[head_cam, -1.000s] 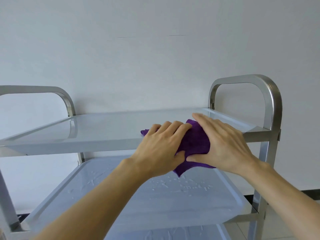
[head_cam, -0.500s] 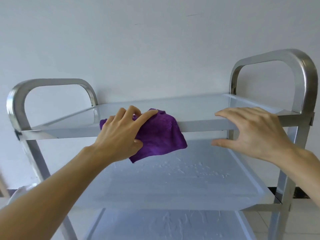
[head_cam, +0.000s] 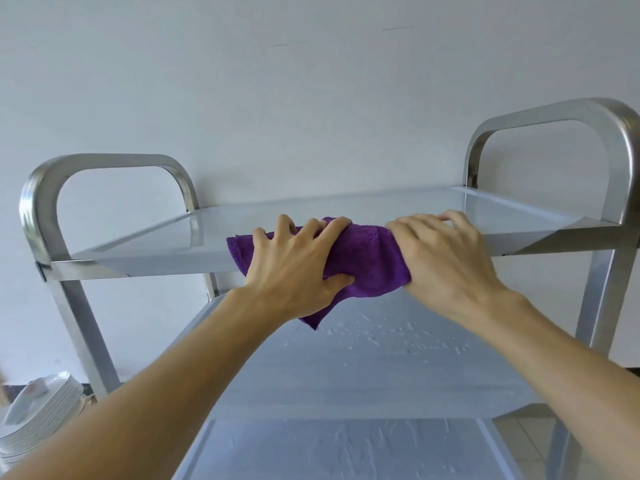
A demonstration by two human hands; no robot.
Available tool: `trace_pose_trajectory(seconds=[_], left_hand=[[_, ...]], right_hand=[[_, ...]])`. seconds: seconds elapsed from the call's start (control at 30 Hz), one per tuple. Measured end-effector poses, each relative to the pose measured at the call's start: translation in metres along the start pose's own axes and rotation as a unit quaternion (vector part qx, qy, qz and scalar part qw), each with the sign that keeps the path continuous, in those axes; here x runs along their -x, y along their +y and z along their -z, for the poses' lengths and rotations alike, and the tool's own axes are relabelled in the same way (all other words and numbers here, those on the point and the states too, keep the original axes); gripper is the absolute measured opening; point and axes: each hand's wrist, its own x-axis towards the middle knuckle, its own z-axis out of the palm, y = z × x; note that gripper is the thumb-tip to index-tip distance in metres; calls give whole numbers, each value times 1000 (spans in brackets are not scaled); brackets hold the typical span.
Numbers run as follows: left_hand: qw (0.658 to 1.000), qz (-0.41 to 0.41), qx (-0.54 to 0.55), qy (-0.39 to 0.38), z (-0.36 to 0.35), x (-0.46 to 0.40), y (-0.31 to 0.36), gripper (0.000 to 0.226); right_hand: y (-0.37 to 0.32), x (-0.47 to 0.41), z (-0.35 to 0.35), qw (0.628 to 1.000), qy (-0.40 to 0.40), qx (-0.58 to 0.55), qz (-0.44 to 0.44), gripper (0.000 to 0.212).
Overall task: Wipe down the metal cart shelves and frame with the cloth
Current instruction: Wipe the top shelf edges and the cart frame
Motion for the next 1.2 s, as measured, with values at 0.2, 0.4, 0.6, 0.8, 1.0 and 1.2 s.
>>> trace_pose_trajectory(seconds=[0.2, 0.4, 0.6, 0.8, 1.0, 1.2], left_hand=[[997, -52, -23, 48, -9, 3, -12, 64], [996, -77, -13, 31, -3, 33, -102, 59], [1000, -9, 2, -3, 3, 74, -205, 62], [999, 41, -1, 18, -5, 68, -181, 59], [1000, 15, -10, 23, -9, 52, -131, 71], [999, -10, -9, 32, -7, 53, -136, 63]], right_hand=[[-26, -7, -21, 987, 159, -13, -3, 14], [-22, -8, -37, 976, 216, 2, 4, 15], [-25, -7, -37, 977, 215, 7, -7, 18], [-80, -33, -21, 994, 103, -25, -17, 33], [-145, -75, -25, 999, -18, 2, 43, 26], [-138, -68, -24, 999, 29, -17, -4, 20]])
